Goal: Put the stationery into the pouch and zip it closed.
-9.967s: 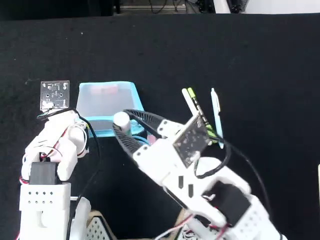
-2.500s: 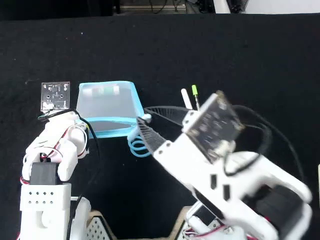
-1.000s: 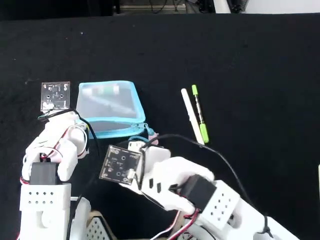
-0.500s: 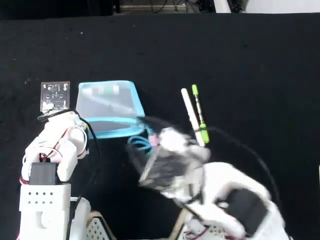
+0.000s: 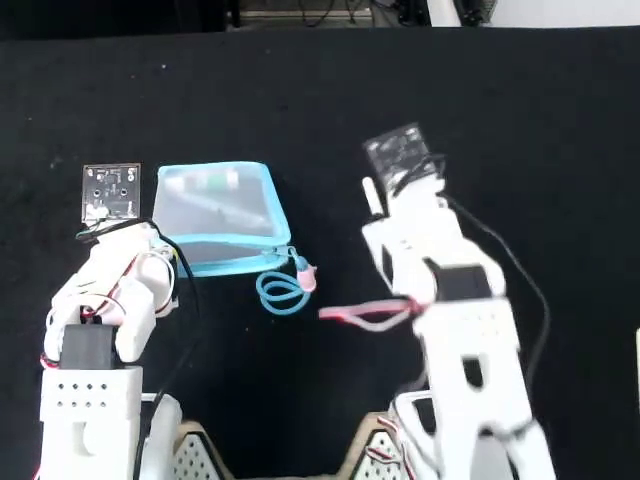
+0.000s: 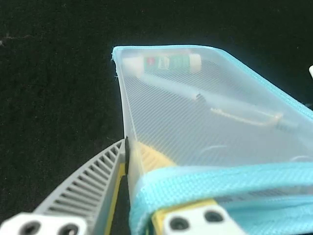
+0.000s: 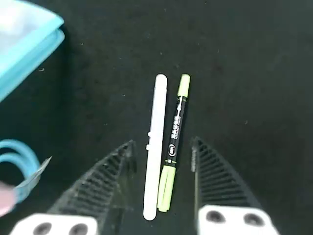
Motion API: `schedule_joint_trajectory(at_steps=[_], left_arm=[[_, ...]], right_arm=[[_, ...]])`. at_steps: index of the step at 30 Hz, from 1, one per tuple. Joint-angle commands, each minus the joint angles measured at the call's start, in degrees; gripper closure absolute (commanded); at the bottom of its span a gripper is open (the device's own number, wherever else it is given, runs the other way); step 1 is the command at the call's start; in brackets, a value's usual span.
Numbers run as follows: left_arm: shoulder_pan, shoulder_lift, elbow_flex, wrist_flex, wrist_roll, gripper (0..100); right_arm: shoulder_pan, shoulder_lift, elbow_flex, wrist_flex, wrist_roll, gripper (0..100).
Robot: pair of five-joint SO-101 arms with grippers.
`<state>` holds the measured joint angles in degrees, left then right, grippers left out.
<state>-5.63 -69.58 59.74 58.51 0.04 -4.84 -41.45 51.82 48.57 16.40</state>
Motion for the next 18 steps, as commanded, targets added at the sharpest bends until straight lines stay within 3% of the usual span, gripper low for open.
schedule_joint_trajectory(at_steps=[1, 6, 18], left_arm=[[0.2, -0.5, -0.8, -1.0, 0.7, 97], [0.2, -0.5, -0.8, -1.0, 0.7, 97], [0.2, -0.5, -0.8, -1.0, 0.6, 97]], right_arm=[[1.5, 14.4, -5.6, -5.3, -3.3, 83.2], [0.3, 31.9, -19.6, -3.8, -3.4, 83.2], [-0.4, 64.6, -60.0, 16.8, -3.2, 83.2]])
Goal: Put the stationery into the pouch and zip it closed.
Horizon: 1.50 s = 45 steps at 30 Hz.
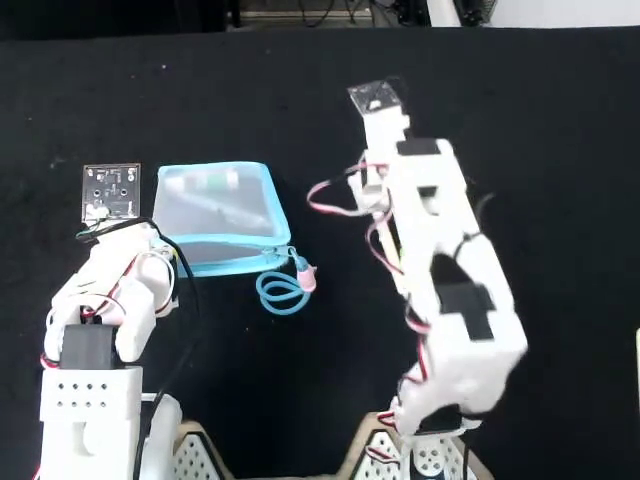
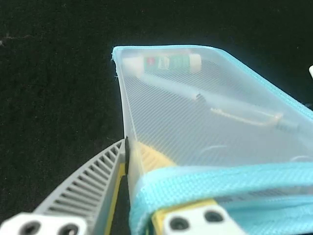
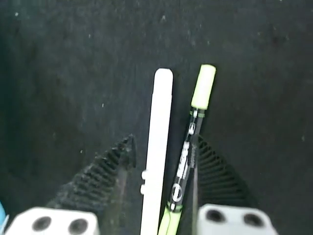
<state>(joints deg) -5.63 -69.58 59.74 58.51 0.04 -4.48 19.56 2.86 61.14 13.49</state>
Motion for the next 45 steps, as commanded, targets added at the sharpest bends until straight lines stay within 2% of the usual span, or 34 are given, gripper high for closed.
schedule_joint_trajectory(at_steps=[1, 6, 13, 23, 26, 27, 28, 45], left_arm=[[0.2, -0.5, -0.8, -1.0, 0.6, 97], [0.2, -0.5, -0.8, -1.0, 0.6, 97], [0.2, -0.5, -0.8, -1.0, 0.5, 97], [0.2, -0.6, -0.8, -1.0, 0.4, 97], [0.2, -0.6, -0.8, -1.0, 0.4, 97], [0.2, -0.6, -0.8, -1.0, 0.4, 97], [0.2, -0.6, -0.8, -1.0, 0.4, 97], [0.2, -0.6, -0.8, -1.0, 0.4, 97]], right_arm=[[-0.8, 5.5, -13.8, 5.5, -0.3, 83.2], [-0.9, 13.4, -25.5, 11.1, -0.3, 83.2], [-2.1, 20.9, -33.3, 15.7, -0.3, 83.2], [-2.5, 25.2, -33.8, 12.1, -0.2, 83.6], [-0.3, 26.3, -33.9, 10.3, -0.2, 92.3], [0.6, 26.3, -33.9, 9.8, -0.2, 97.9], [1.4, 26.0, -33.9, 9.8, -0.2, 99.0], [2.9, 6.0, -33.9, 25.2, -0.2, 98.8]])
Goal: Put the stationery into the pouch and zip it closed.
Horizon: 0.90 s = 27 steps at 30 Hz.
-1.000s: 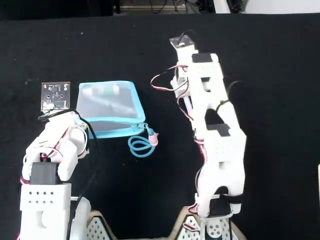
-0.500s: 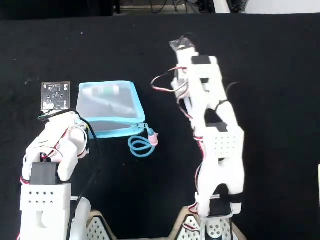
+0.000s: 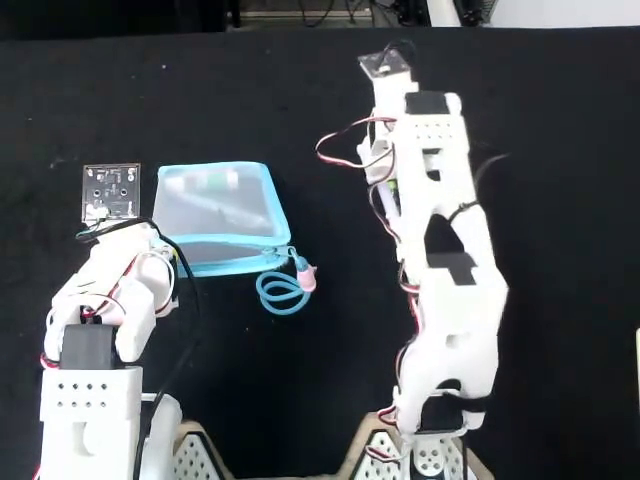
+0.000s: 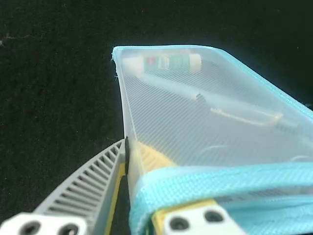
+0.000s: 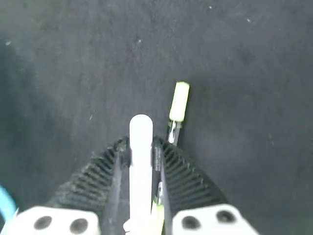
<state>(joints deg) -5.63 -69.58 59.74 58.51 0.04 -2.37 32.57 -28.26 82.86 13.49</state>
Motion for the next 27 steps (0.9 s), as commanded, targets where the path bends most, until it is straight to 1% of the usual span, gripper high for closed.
schedule_joint_trajectory(at_steps=[1, 4, 6, 11, 14, 17, 21, 23, 27], left_arm=[[0.2, -0.6, -0.8, -1.0, 0.4, 97], [0.2, -0.6, -0.8, -1.0, 0.4, 97], [0.2, -0.6, -0.8, -0.9, 0.4, 97], [0.2, -0.6, -0.8, -0.9, 0.4, 97], [0.2, -0.6, -0.8, -0.9, 0.4, 97], [0.2, -0.6, -0.8, -0.9, 0.4, 97], [0.5, -0.6, -0.8, -0.9, 0.4, 97], [0.6, -0.6, -0.8, -0.9, 0.5, 97], [0.4, -0.6, -0.8, -0.9, 0.5, 97]], right_arm=[[0.9, -7.9, -2.8, 4.7, -0.2, 98.8], [3.1, -8.9, -2.2, 6.8, -0.2, 98.7], [6.3, -8.8, -1.6, 7.4, -0.2, 98.7], [15.8, -5.2, 2.2, 2.9, -0.2, 98.7], [19.6, -0.7, 4.0, -0.3, -0.2, 98.6], [22.9, 4.4, 3.8, -1.1, -0.2, 98.5], [25.6, 9.2, 1.0, -0.4, -0.4, 98.5], [25.9, 10.2, -2.0, 1.8, -0.4, 96.9], [24.4, 11.6, -9.8, 8.9, -0.3, 85.4]])
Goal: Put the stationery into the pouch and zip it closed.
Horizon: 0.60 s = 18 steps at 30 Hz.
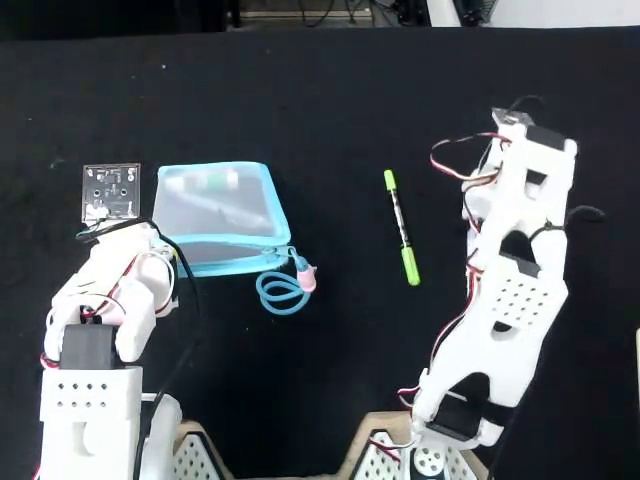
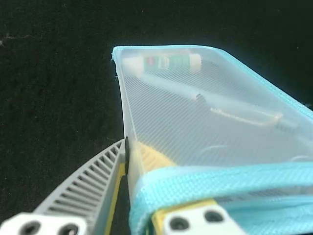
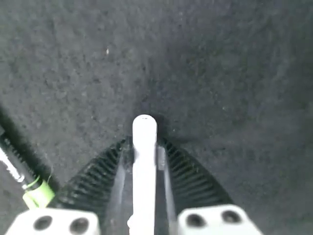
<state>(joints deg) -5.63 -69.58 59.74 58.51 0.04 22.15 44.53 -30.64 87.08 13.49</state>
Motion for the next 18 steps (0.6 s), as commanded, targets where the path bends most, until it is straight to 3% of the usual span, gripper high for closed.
schedule_joint_trajectory(at_steps=[1, 7, 18], left_arm=[[0.3, -0.6, -0.8, -0.9, 0.5, 97], [0.2, -0.6, -0.8, -0.9, 0.4, 97], [0.4, -0.6, -0.8, -0.9, 0.4, 97]], right_arm=[[-1.0, 0.0, -9.5, 6.3, 0.1, 83.2], [-4.4, 5.0, -19.7, 10.4, 2.0, 87.0], [-1.0, 16.7, -32.0, 10.5, 2.2, 87.8]])
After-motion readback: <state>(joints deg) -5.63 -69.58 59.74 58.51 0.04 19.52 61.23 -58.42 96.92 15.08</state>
